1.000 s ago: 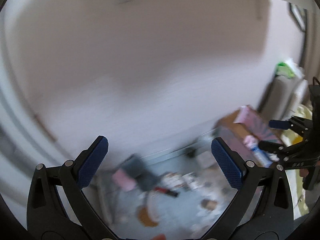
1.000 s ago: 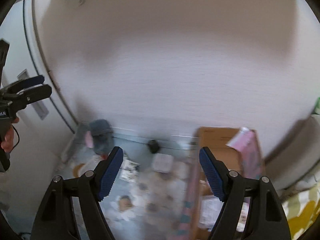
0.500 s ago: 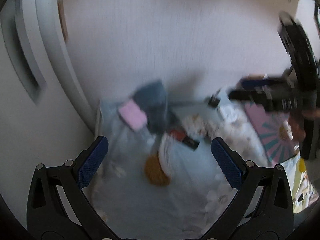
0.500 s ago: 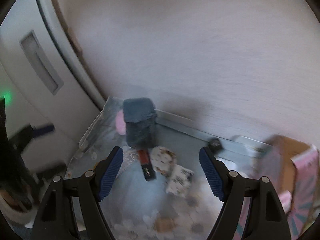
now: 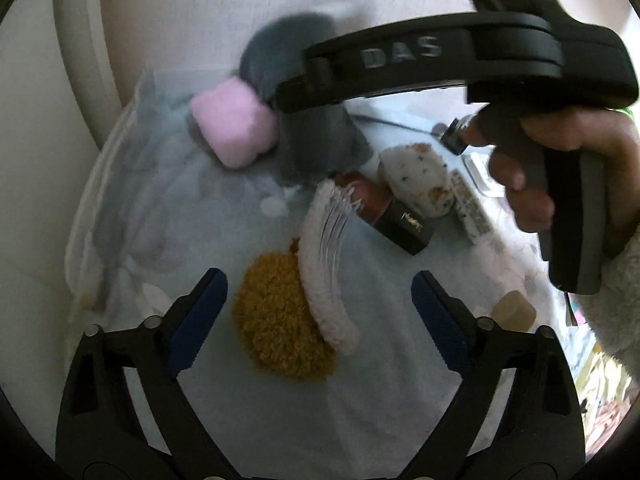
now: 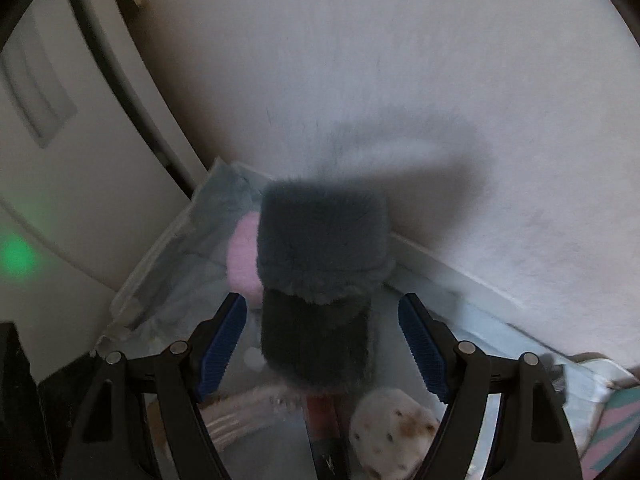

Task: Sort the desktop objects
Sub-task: 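Grasp brown fuzzy brush with left gripper while right grasps grey fuzzy slipper, then carry brush and grey slipper with both grippers into the cardboard box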

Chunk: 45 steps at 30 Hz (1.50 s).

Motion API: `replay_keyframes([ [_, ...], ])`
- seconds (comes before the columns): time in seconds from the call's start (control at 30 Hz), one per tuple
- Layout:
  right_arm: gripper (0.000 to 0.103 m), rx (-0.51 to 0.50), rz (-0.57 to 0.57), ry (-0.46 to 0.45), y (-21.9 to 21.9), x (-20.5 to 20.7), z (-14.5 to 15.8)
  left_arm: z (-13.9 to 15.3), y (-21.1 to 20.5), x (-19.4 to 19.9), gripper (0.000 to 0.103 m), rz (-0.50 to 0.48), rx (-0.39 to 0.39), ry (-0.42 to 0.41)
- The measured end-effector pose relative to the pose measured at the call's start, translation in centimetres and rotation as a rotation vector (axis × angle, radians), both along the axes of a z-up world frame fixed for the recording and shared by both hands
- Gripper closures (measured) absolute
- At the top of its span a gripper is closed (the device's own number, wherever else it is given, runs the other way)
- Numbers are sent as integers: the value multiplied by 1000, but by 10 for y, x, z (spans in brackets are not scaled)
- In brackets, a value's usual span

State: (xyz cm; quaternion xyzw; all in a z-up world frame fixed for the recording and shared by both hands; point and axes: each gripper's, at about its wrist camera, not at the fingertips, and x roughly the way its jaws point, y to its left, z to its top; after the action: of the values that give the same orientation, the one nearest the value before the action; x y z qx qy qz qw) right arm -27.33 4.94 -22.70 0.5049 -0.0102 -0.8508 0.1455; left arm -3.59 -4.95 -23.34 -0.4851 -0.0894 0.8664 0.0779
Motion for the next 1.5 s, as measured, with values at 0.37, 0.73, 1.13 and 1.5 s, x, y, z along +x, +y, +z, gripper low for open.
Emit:
replay_keyframes([
  [0.37,76,-3,-22,-15,3,2,-10,-10,-7,1,68,-13,47,-21],
  [0.73,80,-10,-45,51,6,30,37,22,-8,15,68,3,59,-23],
  [1.13,80,-16,-71,102,25,69,112,85,-20,16,68,15,33,29],
  [1.5,80,9,-177,167,82,112,161,125,18,3,68,-88,3,79],
])
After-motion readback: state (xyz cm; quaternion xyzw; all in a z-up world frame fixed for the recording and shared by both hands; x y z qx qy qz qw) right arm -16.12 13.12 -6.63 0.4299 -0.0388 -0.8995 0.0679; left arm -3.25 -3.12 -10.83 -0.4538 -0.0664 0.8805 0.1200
